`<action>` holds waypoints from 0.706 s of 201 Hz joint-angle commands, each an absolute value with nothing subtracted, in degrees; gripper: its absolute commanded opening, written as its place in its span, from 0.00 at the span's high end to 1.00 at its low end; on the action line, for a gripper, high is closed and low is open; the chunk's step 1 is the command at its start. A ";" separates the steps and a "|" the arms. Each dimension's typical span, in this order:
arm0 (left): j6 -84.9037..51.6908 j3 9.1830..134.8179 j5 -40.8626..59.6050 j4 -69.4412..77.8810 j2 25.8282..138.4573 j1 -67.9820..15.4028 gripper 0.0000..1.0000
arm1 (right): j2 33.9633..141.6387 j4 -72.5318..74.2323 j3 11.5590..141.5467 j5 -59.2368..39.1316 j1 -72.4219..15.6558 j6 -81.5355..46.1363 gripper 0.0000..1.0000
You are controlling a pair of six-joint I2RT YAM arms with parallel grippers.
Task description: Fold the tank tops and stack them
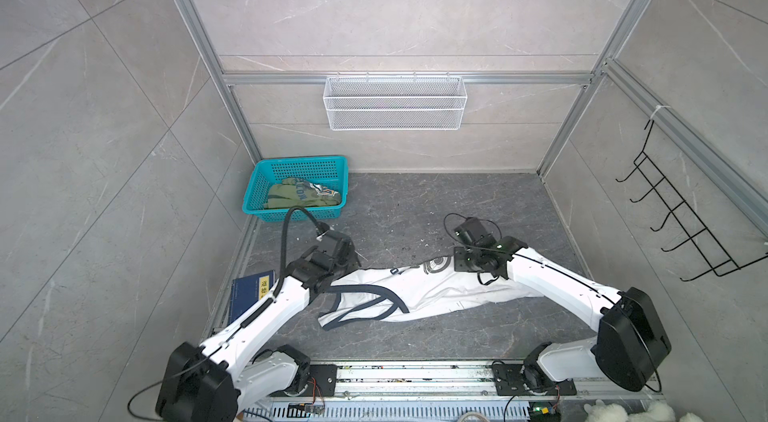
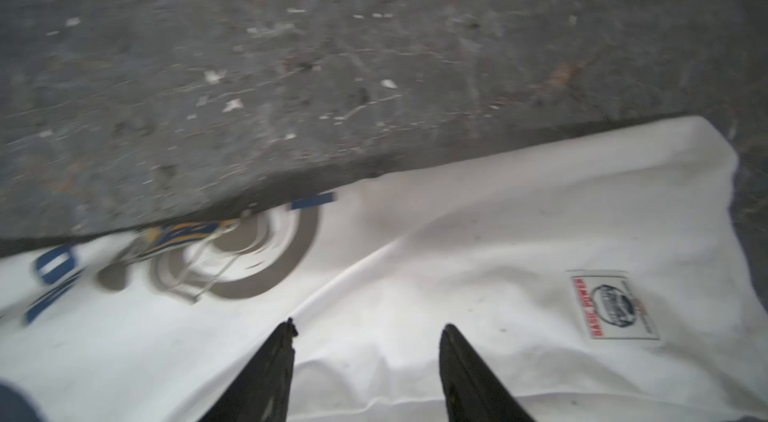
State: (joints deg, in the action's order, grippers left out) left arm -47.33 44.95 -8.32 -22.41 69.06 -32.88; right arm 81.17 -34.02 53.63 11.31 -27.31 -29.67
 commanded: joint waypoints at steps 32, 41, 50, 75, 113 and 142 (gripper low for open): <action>-45.33 47.63 -1.32 -13.44 84.67 -34.10 0.44 | 85.52 -24.22 49.82 -5.48 -8.43 -28.89 0.41; -44.88 47.89 -2.01 -13.34 86.11 -34.05 0.44 | 86.52 -23.21 49.34 -7.02 -6.70 -28.96 0.41; -44.84 47.82 -2.74 -13.45 87.26 -33.71 0.45 | 88.03 -22.57 49.31 -8.87 -4.80 -29.05 0.41; -45.73 45.55 -3.46 -11.98 88.73 -30.72 0.46 | 92.00 -20.66 48.60 -12.25 0.64 -30.07 0.43; -48.47 39.71 -5.85 -10.15 84.69 -26.06 0.45 | 96.33 -19.15 46.71 -10.67 6.45 -33.14 0.44; -48.35 36.72 -6.07 -9.65 82.64 -22.31 0.44 | 95.01 -18.94 44.95 -7.69 8.71 -34.16 0.46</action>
State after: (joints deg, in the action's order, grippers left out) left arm -47.62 38.89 -3.88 -9.47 84.58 -25.36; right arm 93.30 -18.20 48.47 -12.62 6.68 -32.42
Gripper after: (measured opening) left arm 0.555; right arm 0.543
